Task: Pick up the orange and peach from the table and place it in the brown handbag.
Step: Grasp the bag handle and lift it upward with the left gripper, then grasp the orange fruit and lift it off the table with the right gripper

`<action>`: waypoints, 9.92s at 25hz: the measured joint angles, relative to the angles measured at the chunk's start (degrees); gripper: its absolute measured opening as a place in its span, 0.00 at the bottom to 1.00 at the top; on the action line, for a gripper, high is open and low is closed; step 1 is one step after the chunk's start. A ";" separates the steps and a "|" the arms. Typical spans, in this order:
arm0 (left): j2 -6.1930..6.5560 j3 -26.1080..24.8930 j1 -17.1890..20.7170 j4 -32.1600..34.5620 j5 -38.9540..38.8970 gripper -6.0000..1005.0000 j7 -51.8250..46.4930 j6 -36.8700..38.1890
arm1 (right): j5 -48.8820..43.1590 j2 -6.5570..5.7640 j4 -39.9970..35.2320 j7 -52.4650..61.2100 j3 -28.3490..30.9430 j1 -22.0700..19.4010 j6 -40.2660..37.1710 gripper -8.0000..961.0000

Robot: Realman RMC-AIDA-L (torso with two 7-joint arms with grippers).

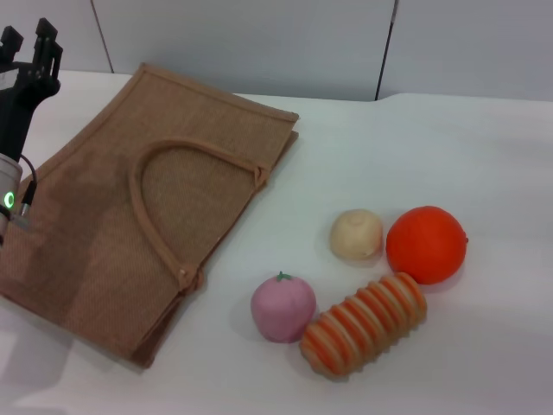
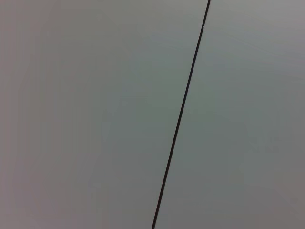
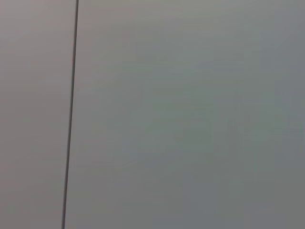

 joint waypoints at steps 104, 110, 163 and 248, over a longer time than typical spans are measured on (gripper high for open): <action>2.30 16.39 -15.06 44.98 87.54 0.50 -101.26 5.98 | -3.32 -0.27 -3.05 2.98 0.21 0.37 1.51 0.93; 2.49 16.44 -15.29 43.72 87.54 0.50 -101.40 8.33 | -3.34 -0.26 -3.05 2.98 0.20 0.37 1.50 0.93; 2.51 22.58 -18.49 37.10 92.38 0.45 -104.89 17.79 | -3.40 -0.27 -2.67 2.99 0.09 0.54 1.50 0.93; 1.23 16.48 -0.73 30.85 19.85 0.12 -54.06 -21.72 | -63.96 -4.74 -11.90 44.24 -6.39 14.37 -0.65 0.92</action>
